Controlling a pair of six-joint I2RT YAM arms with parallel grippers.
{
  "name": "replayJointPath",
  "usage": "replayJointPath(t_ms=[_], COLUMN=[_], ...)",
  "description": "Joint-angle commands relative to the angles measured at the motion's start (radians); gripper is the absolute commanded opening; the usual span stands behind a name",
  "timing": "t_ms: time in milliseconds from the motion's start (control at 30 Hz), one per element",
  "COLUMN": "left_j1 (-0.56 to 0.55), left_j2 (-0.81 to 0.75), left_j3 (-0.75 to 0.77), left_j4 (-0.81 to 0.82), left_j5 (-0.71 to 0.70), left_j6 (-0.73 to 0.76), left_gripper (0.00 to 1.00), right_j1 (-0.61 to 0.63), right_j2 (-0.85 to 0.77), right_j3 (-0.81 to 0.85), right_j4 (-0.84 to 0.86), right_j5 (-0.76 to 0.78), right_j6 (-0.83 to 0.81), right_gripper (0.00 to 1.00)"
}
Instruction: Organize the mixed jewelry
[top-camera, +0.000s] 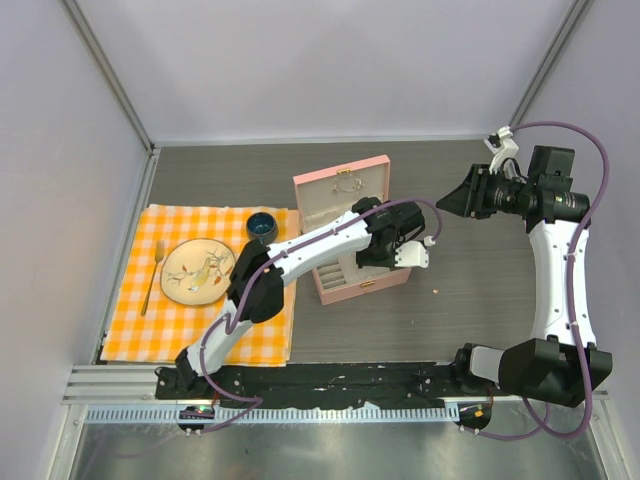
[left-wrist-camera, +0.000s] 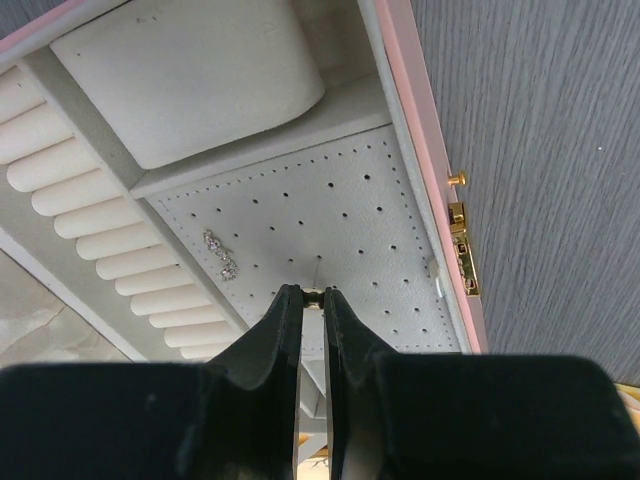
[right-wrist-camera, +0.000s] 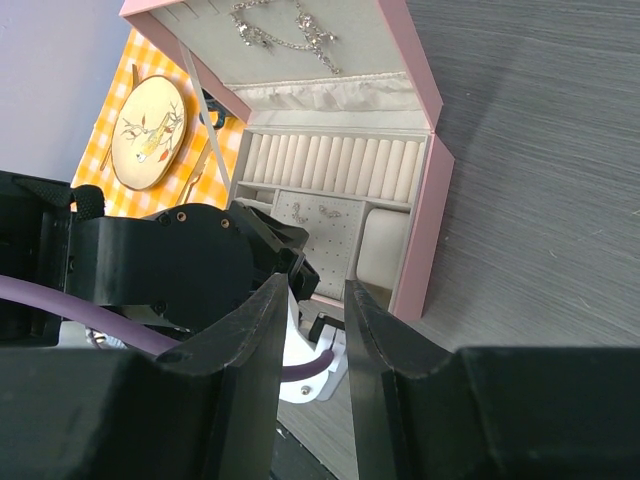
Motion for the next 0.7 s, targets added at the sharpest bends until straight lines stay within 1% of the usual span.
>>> replayJointPath(t_ms=[0, 667], left_j1=[-0.007, -0.007], left_j2=[-0.015, -0.003], left_j3=[0.036, 0.033], left_j4=[0.014, 0.011], left_j5=[-0.011, -0.003], left_j6=[0.015, 0.019], left_gripper=[0.0, 0.0], right_j1=[-0.008, -0.014], right_j2=[-0.039, -0.041], right_j3=[-0.003, -0.009], right_j4=[0.035, 0.039], right_j5=[-0.019, -0.026], right_j6=[0.013, 0.013], right_gripper=[0.35, 0.35])
